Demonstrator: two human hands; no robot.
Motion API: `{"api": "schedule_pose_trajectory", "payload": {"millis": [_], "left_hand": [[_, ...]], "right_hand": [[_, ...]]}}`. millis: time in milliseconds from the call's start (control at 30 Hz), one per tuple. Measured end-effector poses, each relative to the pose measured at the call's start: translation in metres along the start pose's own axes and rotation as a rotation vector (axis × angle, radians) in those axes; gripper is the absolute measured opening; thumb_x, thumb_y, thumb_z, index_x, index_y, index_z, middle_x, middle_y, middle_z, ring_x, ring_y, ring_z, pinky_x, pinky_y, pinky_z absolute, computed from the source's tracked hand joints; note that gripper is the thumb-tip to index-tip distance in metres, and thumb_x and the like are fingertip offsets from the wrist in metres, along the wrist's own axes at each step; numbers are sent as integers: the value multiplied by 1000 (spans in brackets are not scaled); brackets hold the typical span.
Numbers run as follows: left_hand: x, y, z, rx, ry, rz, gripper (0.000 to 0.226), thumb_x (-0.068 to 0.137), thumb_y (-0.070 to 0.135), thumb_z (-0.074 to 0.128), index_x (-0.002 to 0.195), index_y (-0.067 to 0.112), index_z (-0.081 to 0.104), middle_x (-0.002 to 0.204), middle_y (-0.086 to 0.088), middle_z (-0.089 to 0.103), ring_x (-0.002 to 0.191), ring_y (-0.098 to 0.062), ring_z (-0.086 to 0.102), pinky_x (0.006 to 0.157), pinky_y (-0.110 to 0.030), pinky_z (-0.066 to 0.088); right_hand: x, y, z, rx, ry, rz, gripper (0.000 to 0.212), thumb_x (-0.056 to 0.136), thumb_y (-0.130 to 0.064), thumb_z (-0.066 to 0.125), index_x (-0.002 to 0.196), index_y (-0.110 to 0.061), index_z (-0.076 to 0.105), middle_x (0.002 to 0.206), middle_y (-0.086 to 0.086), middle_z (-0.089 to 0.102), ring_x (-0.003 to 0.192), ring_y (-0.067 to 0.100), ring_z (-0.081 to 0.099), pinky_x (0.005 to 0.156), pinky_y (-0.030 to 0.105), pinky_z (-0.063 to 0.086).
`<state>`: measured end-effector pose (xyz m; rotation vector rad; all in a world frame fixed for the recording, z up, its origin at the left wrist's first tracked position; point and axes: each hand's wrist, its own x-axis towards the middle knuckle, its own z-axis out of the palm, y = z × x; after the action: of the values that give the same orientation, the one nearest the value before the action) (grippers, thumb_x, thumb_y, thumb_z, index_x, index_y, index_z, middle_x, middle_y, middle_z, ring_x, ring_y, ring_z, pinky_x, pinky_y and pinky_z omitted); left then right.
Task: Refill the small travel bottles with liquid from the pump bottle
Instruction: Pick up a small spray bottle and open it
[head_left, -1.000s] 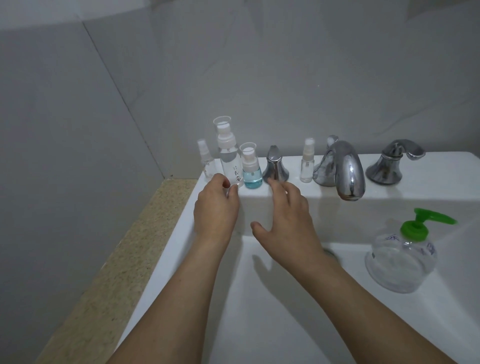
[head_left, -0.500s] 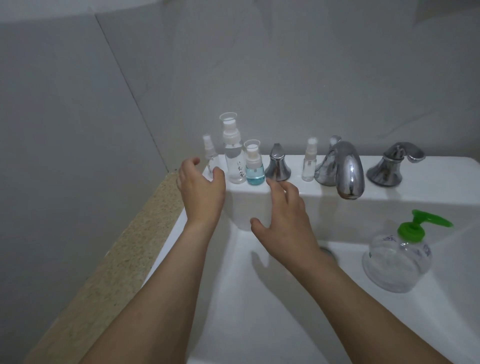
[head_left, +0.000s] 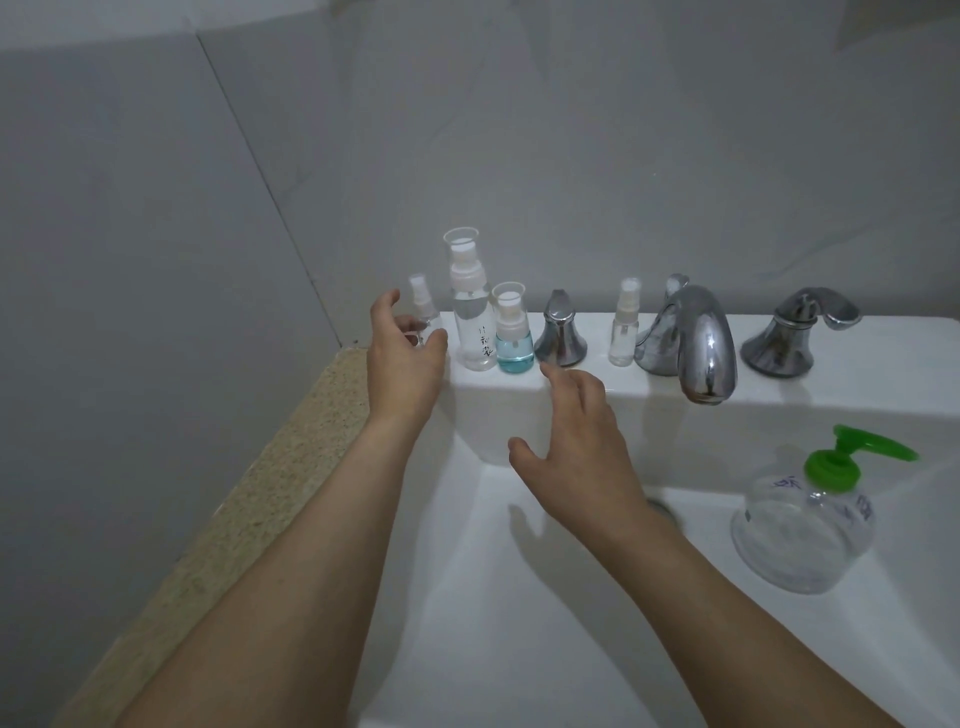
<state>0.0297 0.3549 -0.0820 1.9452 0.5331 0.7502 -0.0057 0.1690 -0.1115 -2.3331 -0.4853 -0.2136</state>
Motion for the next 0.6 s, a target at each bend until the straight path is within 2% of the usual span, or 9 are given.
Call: {"api": "schedule_pose_trajectory", "payload": {"millis": [167, 233, 300, 433, 500, 600], "left_hand": [[-21, 12, -15, -21, 18, 18, 68, 88, 15, 67, 146, 29, 36, 98, 6, 56, 87, -17, 60, 76, -32, 48], [-37, 13, -24, -43, -29, 28, 58, 86, 15, 67, 133, 38, 40, 98, 6, 59, 87, -18, 63, 77, -36, 52], [-50, 13, -30, -117, -115, -26, 45, 86, 11, 69, 110, 41, 46, 99, 0, 64, 88, -20, 66, 76, -40, 59], [-56, 22, -34, -308, -303, -219, 16, 94, 5, 66, 93, 16, 55, 95, -16, 69, 77, -24, 70, 68, -36, 62], [-53, 23, -35, -302, -379, -232, 13, 96, 4, 64, 87, 8, 57, 91, -17, 66, 75, -22, 69, 69, -35, 63], [-49, 21, -36, -228, -495, -219, 12, 96, 7, 67, 85, 5, 62, 89, -12, 62, 77, -18, 61, 70, -33, 62]], "right_hand": [[1, 1, -1, 7, -2, 14, 78, 83, -33, 65, 149, -20, 26, 144, 2, 32, 126, 26, 40, 104, 39, 37], [1, 0, -2, 10, -9, 20, 75, 84, -33, 64, 148, -19, 27, 144, 2, 33, 127, 24, 40, 104, 38, 37], [2, 1, -3, 14, -5, 16, 71, 84, -32, 65, 145, -18, 32, 140, 2, 36, 125, 24, 42, 102, 39, 38], [6, 4, -9, 30, -17, 54, 56, 87, -30, 63, 137, -18, 42, 131, -1, 45, 121, 19, 45, 101, 37, 39], [6, 4, -9, 37, -44, 67, 54, 88, -31, 63, 136, -18, 43, 124, -2, 50, 116, 18, 49, 99, 36, 41], [5, 4, -7, 63, -125, 62, 57, 89, -33, 63, 140, -19, 39, 123, -3, 51, 111, 17, 52, 96, 37, 44]]}}
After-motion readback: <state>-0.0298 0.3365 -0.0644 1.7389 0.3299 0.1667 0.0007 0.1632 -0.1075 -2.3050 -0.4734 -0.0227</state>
